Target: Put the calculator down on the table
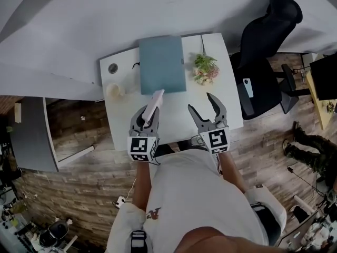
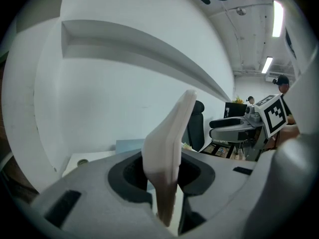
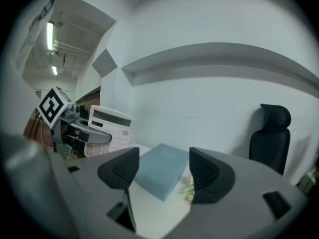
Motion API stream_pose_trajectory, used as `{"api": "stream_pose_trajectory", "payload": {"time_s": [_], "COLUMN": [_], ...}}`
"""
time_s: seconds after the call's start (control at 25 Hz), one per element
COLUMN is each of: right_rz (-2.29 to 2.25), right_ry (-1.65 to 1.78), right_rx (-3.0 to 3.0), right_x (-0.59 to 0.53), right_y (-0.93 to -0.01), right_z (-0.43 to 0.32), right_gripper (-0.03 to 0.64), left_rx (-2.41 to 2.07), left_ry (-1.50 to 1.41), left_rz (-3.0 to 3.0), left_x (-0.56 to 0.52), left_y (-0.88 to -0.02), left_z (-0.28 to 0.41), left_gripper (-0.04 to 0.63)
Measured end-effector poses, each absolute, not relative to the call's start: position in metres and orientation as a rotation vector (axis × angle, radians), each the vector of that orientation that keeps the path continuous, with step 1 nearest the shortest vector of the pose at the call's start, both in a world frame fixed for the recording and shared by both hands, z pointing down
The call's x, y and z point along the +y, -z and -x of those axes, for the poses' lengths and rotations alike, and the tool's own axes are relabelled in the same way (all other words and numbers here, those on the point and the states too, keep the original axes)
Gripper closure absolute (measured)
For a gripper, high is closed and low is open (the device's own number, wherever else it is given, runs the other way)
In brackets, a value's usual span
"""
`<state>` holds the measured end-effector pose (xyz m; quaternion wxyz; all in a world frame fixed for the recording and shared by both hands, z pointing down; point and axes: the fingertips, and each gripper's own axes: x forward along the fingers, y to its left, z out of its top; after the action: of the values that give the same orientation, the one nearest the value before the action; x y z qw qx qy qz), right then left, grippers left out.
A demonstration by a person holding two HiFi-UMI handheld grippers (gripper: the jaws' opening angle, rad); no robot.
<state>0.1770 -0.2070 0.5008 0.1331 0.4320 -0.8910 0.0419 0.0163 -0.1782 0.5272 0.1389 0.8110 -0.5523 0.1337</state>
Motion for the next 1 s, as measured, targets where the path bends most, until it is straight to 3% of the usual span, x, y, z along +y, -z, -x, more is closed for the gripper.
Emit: {"api": "stream_pose_trajectory", "payload": {"time_s": [1.0], "right_rz": [-1.127], "right_ry": [-0.293], "right_rx": [-2.489], "right_x": [-0.171], "right_y": [-0.585], "right_z": [-0.175], "right_gripper": [0.314], "left_rx": [-1.307], "left_ry": [-0.421], "left_rz": [-2.197], "left_x": [-0.144], "left_y": [-0.625], "left_z": [-0.044], "left_gripper": [0.477]}}
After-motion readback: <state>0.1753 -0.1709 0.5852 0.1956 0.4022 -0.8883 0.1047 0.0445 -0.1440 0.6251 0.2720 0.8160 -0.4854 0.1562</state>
